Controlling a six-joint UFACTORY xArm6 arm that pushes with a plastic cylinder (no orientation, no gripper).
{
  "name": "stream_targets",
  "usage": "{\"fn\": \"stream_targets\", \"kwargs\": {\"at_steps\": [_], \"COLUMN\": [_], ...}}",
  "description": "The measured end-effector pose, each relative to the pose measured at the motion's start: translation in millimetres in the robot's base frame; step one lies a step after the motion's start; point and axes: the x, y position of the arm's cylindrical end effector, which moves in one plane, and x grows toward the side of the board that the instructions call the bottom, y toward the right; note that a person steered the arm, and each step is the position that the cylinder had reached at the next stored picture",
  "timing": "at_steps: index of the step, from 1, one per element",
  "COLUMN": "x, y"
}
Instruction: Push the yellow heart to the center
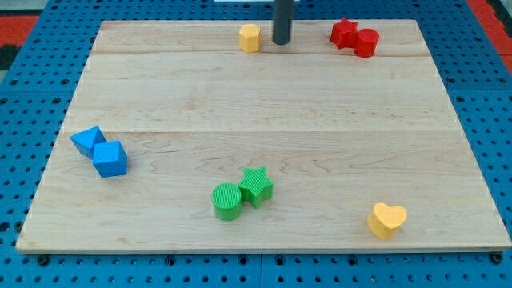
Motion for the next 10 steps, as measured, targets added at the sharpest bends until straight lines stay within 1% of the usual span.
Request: {"fn": "stream_targets", "kwargs": {"at_steps": [1,2,3,4,5,6,7,8,9,10], "x": [5.2,69.8,158.4,225.8,289.0,360.5,386.0,372.6,385.4,349.5], "y": [-8.0,81.7,165.5,235.2,261.9,261.7,231.8,181.5,175.4,136.0]}}
